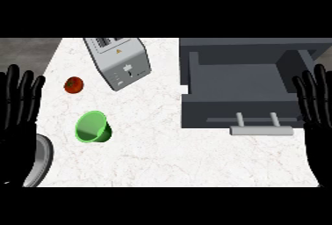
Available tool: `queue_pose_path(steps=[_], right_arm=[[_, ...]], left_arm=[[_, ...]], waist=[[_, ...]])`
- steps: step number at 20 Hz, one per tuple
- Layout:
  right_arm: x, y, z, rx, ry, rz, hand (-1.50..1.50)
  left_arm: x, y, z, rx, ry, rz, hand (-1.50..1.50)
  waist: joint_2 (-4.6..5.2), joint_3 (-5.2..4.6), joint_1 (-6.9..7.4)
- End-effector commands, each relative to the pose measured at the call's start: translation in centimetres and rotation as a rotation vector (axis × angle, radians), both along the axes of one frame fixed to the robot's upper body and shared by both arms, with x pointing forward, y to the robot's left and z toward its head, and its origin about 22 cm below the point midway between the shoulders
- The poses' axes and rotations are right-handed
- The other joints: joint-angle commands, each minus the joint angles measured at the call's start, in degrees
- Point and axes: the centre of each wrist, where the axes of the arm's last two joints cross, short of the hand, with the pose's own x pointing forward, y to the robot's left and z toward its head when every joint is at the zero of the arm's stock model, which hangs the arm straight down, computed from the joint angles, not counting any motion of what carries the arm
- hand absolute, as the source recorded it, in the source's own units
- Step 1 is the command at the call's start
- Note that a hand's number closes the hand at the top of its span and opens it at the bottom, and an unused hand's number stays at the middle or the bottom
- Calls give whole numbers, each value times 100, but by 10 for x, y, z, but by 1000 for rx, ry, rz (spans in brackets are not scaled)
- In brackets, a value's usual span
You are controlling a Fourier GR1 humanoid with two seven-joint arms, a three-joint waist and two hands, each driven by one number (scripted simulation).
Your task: Pick up the cup, place it into the drawer and close the drawer
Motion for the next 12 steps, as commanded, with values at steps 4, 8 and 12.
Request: queue_pose_path(steps=[4, 8, 12], right_arm=[[-11, -2, 1, 40, -33, -40, -150], [-2, -3, -13, -81, 75, 9, -150], [13, -2, -4, -96, 83, 21, -150]], left_arm=[[-18, 9, 9, 37, 27, -224, -150], [-9, 13, -26, -166, 213, -342, -150], [4, 24, -48, -196, 244, -345, -150]], waist=[[40, -224, -36], [64, -230, -28], [66, -226, -43]])
